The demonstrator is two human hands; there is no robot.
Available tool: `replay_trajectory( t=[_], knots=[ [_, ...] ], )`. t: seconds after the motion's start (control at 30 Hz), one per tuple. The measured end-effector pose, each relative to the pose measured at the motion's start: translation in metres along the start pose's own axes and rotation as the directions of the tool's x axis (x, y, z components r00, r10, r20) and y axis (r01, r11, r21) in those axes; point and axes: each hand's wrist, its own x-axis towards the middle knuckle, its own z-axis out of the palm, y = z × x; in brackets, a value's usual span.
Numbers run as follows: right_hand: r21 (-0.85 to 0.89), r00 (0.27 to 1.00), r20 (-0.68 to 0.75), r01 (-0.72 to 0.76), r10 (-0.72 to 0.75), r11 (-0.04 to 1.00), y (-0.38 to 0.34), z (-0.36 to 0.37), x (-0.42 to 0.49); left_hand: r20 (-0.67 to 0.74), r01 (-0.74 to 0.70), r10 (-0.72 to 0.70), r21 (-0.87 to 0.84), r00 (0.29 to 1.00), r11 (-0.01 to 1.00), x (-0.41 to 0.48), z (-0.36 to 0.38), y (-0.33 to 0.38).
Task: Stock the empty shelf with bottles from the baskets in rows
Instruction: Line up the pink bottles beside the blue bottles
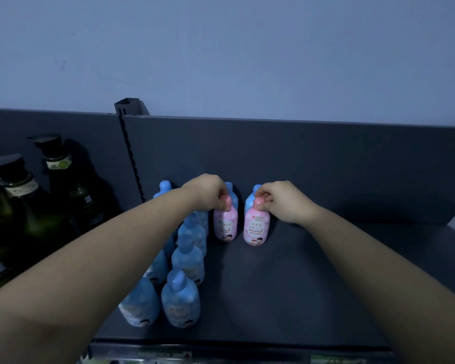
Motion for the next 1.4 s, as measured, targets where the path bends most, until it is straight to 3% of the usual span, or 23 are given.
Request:
replay_trajectory(
  t=[0.1,0.4,0.8,1.4],
  knots=[
    [-0.060,1.000,0.003,0.009,-0.009,0.998,0.001,-0.001,0.000,0.006,0.006,-0.006,-0.003,1.000,1.000,0.001,0.000,0.001],
    [-0.030,0.995,0.096,-0.035,0.038,0.999,0.003,-0.002,0.000,-0.004,0.009,-0.009,-0.023,1.000,1.000,0.003,0.002,0.000],
    [-0.019,0.998,0.055,-0.018,0.019,1.000,0.007,0.001,0.002,0.005,0.002,-0.002,-0.060,1.000,0.998,-0.003,0.000,-0.003],
    [0.136,0.998,0.002,-0.064,0.064,0.989,0.012,0.010,-0.004,-0.051,-0.050,0.045,-0.100,0.998,0.994,-0.004,0.007,-0.006]
  ],
)
